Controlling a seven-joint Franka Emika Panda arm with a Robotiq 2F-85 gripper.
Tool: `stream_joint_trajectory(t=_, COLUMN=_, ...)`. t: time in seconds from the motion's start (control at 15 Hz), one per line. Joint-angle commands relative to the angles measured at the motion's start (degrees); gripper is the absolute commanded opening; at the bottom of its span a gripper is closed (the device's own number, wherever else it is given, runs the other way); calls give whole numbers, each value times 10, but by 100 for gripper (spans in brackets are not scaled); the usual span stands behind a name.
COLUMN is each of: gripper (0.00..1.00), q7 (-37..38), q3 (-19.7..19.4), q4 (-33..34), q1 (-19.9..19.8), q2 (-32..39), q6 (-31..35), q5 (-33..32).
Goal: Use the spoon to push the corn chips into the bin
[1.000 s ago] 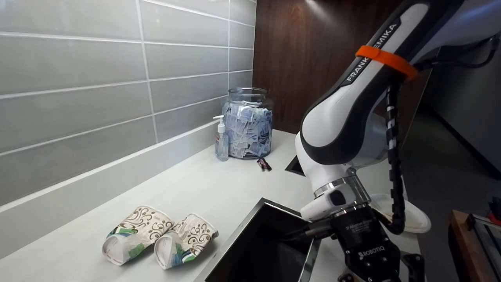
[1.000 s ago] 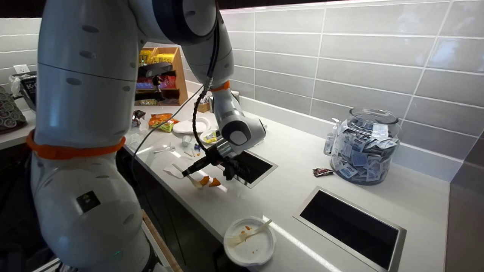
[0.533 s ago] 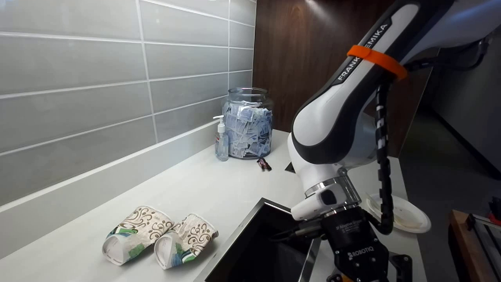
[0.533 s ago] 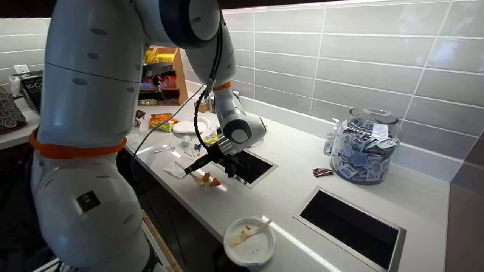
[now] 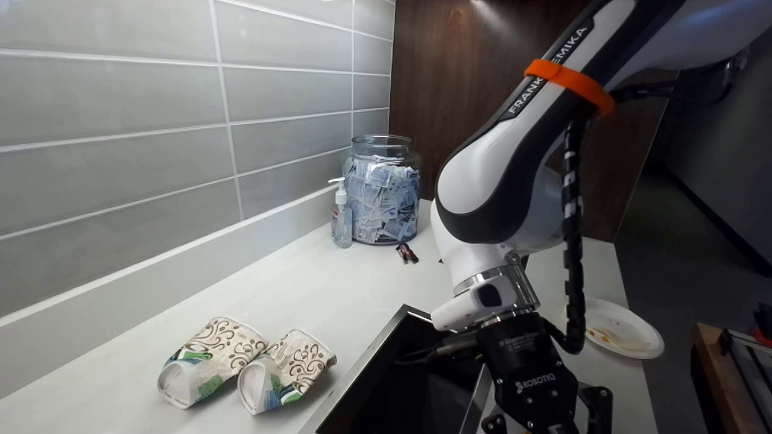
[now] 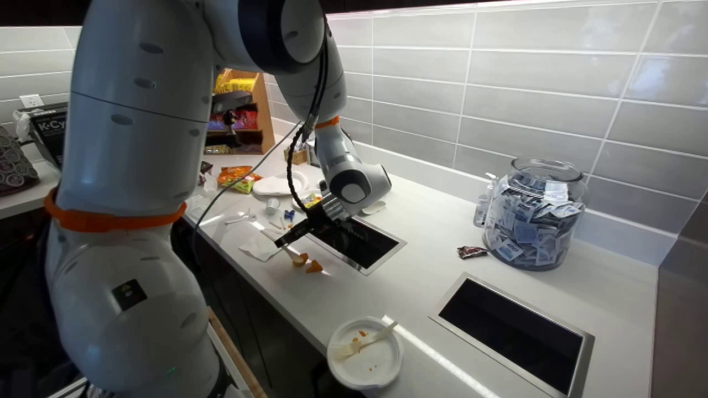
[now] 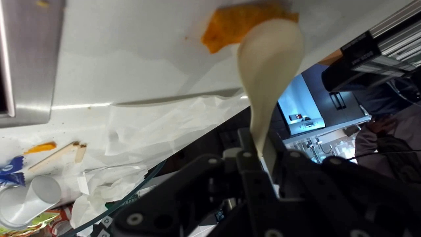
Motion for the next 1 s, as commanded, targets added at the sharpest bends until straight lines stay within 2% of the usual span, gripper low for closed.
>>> stream_joint_trajectory(t=0.0, gripper=3, q7=3, q3=3, q4=-13, q1=-2, q2=-19, q6=-9, q5=16)
stream_joint_trajectory(t=0.47, gripper=3, q7=48, q3=-7, q4=-27, q1=1, q2=-16, q6=-62, q5=21)
stream_joint_trajectory(t=0.93, gripper=3, q7=36, q3=-8, q4=-32, q1=5, q2=-4, q6=-41, q5=17)
